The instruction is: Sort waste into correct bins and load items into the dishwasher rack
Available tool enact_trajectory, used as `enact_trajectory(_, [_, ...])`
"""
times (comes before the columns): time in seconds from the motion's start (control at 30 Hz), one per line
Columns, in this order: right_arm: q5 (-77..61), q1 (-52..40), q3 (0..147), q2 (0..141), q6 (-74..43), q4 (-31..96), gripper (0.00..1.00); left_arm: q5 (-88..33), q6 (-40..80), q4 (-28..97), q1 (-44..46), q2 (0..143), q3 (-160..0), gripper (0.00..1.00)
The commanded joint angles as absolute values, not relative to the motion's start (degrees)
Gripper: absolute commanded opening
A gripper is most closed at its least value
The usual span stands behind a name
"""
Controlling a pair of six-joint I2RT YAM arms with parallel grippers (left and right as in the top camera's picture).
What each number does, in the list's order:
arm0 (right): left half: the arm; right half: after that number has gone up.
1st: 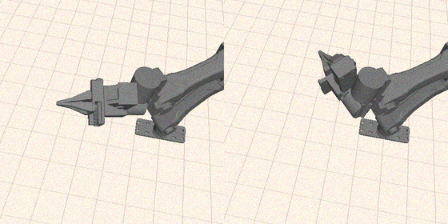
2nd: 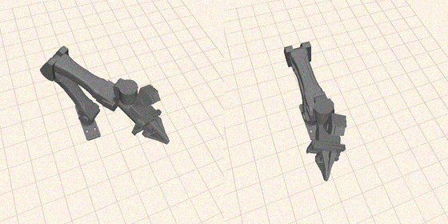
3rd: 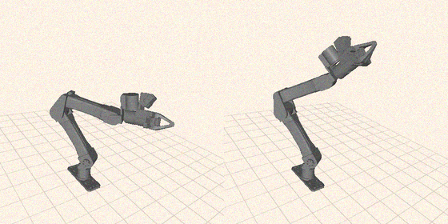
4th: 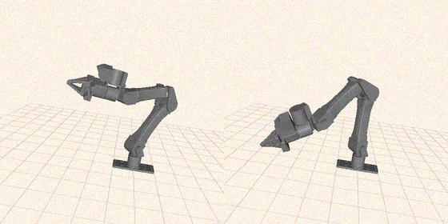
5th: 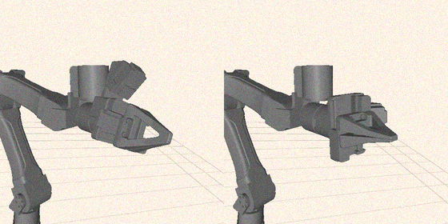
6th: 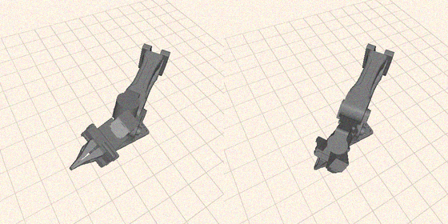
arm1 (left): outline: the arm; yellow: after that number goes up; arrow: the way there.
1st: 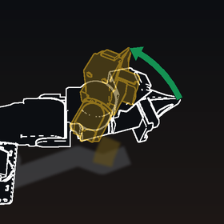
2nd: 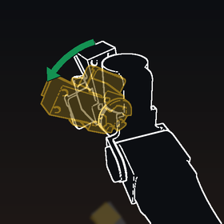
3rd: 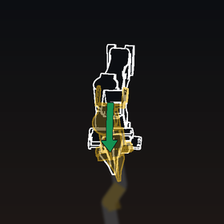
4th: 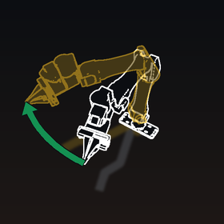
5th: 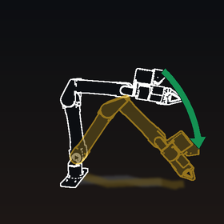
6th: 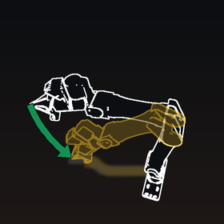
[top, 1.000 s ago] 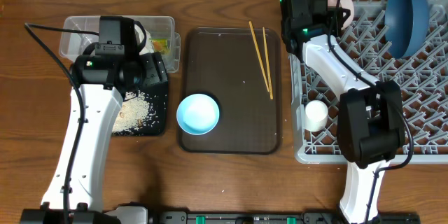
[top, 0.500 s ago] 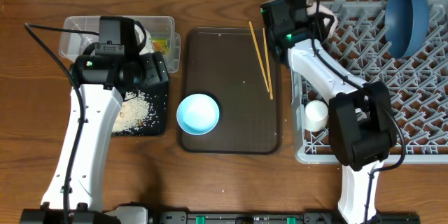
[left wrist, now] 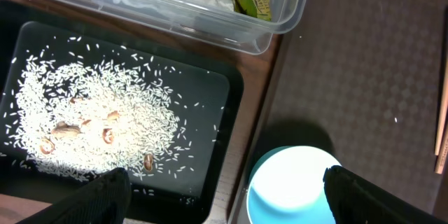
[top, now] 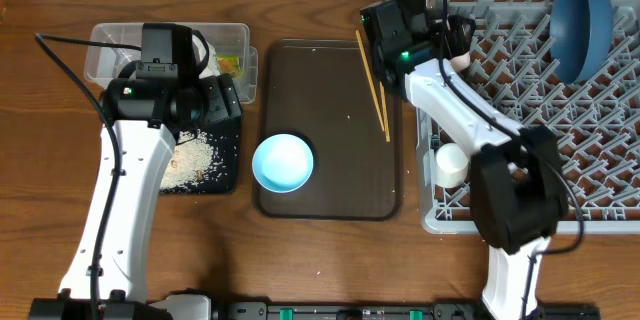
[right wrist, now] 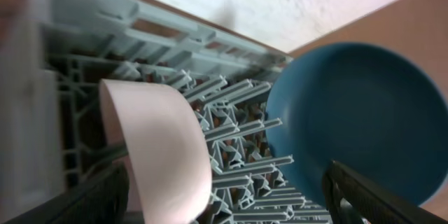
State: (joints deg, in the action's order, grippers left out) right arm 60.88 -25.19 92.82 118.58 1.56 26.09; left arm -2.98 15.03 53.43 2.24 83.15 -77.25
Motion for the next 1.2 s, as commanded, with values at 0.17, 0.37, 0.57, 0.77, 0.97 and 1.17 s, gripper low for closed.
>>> enact_trajectory(0.17, [27.81, -28.58, 92.97, 107.07, -3.97, 38.24, 0.86, -2.26, 14.92, 53.49, 1.93, 83.48, -77.10, 0.91])
enact_trajectory(0.37, [-10.41, -29.17, 92.66, 108.47, -14.90, 44.84, 0.79, -2.24, 14.90, 53.47, 1.93, 83.48, -77.10, 0.91])
enact_trajectory(0.57, [-18.55, -32.40, 91.90, 114.08, -19.40, 44.56, 0.76, 1.52, 14.90, 53.47, 1.93, 83.48, -77.10, 0.91])
enact_trajectory(0.77, [-19.92, -37.12, 91.90, 118.87, -19.46, 44.53, 0.73, 2.44, 14.90, 53.49, 1.93, 83.48, -77.10, 0.91])
enact_trajectory(0.97, [-19.16, -39.92, 91.90, 121.93, -19.55, 44.62, 0.46, 2.44, 14.90, 53.49, 1.93, 83.48, -77.10, 0.91])
enact_trajectory(1.17, [-17.89, -40.18, 91.83, 122.85, -19.92, 45.25, 0.15, 2.42, 14.90, 53.49, 1.93, 83.48, -77.10, 0.91])
